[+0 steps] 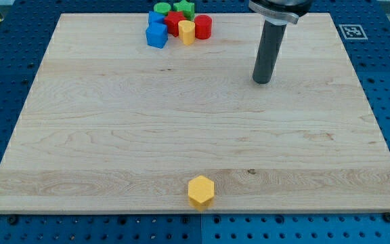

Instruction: Move your arm slightly up

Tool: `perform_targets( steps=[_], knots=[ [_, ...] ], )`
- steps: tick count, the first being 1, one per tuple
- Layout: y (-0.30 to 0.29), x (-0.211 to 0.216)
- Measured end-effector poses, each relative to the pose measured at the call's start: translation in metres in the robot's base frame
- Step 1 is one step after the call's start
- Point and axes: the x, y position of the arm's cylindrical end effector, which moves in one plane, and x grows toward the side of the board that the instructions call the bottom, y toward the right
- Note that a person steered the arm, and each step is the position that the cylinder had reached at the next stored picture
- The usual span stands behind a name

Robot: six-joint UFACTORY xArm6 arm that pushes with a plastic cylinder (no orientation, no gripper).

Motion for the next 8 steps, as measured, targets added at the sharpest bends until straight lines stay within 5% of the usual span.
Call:
perform_targets(
  steps=[8],
  knots=[
    [0.0076, -0.0075]
  ],
)
